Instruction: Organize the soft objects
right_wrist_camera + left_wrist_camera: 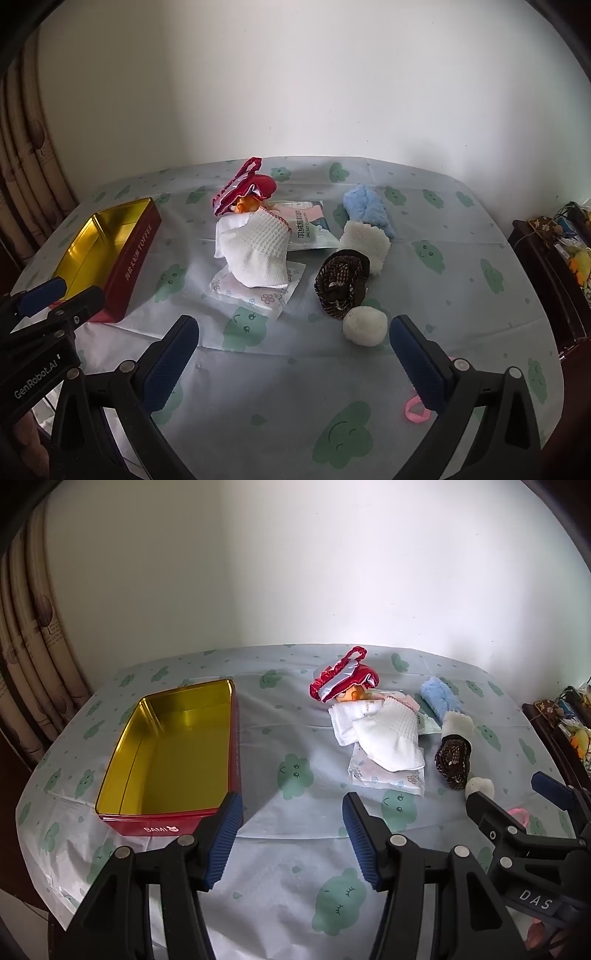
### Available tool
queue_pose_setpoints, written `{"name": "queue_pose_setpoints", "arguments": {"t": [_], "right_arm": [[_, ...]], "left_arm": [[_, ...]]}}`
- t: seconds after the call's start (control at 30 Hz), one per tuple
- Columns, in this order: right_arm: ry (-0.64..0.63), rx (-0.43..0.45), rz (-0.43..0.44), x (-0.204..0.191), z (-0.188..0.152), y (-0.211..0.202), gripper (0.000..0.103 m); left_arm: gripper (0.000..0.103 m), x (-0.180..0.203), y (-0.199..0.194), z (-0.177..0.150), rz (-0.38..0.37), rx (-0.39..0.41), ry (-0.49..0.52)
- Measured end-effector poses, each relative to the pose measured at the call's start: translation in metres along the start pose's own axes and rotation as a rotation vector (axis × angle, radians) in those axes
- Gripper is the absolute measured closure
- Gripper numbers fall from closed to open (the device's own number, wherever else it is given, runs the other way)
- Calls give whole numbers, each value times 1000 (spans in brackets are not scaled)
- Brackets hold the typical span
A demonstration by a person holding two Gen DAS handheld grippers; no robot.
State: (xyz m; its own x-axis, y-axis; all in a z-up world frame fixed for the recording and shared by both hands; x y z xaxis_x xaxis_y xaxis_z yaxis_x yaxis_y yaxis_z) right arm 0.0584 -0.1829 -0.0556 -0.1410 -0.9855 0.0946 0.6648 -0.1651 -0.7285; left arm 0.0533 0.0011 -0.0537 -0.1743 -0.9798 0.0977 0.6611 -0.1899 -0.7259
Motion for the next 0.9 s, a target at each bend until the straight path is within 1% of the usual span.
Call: {"name": "queue_pose_setpoints", "arguments": {"t": [0.27, 0.67, 0.9], "right_arm": [[-16, 7, 24, -1, -1, -3, 2], [-21, -4, 41, -5, -5, -2, 8], [-22, -6, 43, -6, -5, -1, 8]], "left_arm": [[45, -1, 2, -3, 9, -1, -3], [45, -2, 3, -4, 8, 0, -1], [45, -2, 2, -6, 6, 0, 3]]}}
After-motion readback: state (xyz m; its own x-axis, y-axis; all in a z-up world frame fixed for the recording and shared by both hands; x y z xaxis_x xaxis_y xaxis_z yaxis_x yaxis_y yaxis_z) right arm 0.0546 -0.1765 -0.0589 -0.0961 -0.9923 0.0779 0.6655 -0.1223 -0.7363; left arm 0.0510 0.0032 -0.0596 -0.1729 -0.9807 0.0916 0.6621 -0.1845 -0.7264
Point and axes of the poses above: each gripper's, at about its wrist camera, not at the fingertips, and y roughly the way its jaws point, x to its right, z to its top, the point moved 8 cm from there along y, roughly the way its jaws point, and after that the axes turned 11 degrees about -z, right-handed, at the moved point
